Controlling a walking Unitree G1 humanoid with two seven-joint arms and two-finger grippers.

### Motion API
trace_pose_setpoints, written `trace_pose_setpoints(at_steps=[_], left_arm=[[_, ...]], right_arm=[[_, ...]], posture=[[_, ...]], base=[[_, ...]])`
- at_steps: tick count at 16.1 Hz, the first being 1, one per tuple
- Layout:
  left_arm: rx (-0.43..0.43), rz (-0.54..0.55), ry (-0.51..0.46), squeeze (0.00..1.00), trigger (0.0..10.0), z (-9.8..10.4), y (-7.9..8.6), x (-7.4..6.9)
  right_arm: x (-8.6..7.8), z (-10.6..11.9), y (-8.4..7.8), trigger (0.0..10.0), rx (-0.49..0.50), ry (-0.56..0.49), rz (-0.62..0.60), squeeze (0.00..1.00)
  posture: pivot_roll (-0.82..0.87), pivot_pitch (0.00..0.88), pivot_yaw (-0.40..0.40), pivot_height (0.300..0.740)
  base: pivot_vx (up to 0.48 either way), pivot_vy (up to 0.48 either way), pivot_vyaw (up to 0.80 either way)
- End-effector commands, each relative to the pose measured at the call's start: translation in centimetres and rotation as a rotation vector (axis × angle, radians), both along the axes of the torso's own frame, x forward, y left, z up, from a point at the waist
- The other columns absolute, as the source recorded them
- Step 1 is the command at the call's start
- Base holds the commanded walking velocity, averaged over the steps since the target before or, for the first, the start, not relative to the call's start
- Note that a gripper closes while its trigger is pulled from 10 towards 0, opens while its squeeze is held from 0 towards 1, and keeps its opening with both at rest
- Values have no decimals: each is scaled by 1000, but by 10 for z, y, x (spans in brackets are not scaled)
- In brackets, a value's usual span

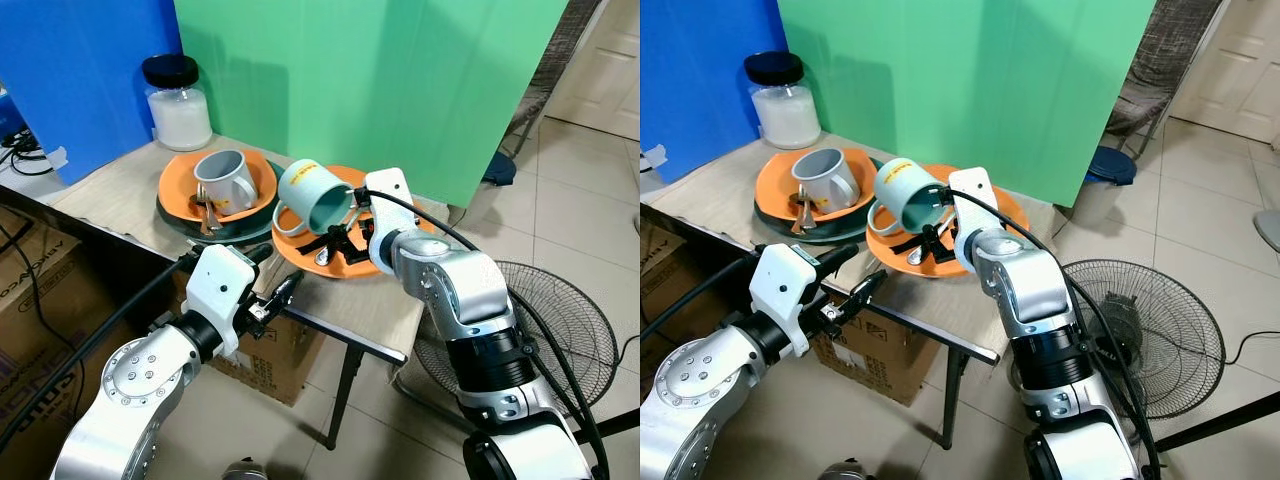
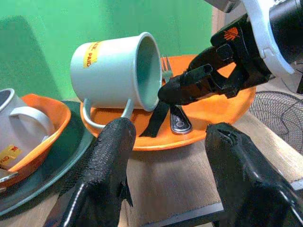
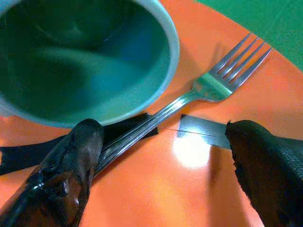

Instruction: Setting the table

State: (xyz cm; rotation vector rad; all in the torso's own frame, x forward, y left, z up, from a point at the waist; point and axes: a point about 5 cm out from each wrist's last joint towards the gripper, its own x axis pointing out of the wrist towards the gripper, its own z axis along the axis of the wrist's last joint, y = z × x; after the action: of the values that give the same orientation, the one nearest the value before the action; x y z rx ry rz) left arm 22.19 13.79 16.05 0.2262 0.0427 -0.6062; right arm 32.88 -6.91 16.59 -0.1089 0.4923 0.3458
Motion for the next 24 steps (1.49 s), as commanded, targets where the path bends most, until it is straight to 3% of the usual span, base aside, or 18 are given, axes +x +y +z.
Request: trace_pose_setpoints(at_steps=[1, 5, 10, 16, 18, 21, 24], left_arm=[[5, -10, 3, 0, 10000, -1, -1, 0], [7, -10, 0, 0, 10000, -2, -1, -1], [11, -12, -3, 0, 10000, -2, -1, -1], [12, -13, -7, 0, 10000, -1, -1, 0], [11, -14, -8, 0, 10000, -1, -1, 0], [9, -15, -12, 0, 10000, 0, -2, 1], [10, -13, -13, 0, 10000, 0, -2, 0]], right_arm=[[2, 3, -1, 10000, -8, 4, 7, 0], [-1, 0, 2, 10000, -55, 8, 48, 0], [8, -1, -18, 10000, -132, 3, 21, 0], [16, 7, -37, 10000, -147, -12, -19, 0], [18, 11, -35, 10000, -102, -11, -24, 0], [19, 16, -18, 10000, -17, -7, -11, 0], [17, 12, -12, 10000, -13, 11, -9, 0]], posture=[[289, 0, -70, 727], [288, 0, -70, 727], [286, 0, -68, 727], [282, 0, -67, 727], [282, 0, -67, 727], [284, 0, -70, 727], [289, 0, -74, 727]], base=[[0, 0, 0], [0, 0, 0], [0, 0, 0], [0, 0, 0], [0, 0, 0], [0, 0, 0], [0, 0, 0]])
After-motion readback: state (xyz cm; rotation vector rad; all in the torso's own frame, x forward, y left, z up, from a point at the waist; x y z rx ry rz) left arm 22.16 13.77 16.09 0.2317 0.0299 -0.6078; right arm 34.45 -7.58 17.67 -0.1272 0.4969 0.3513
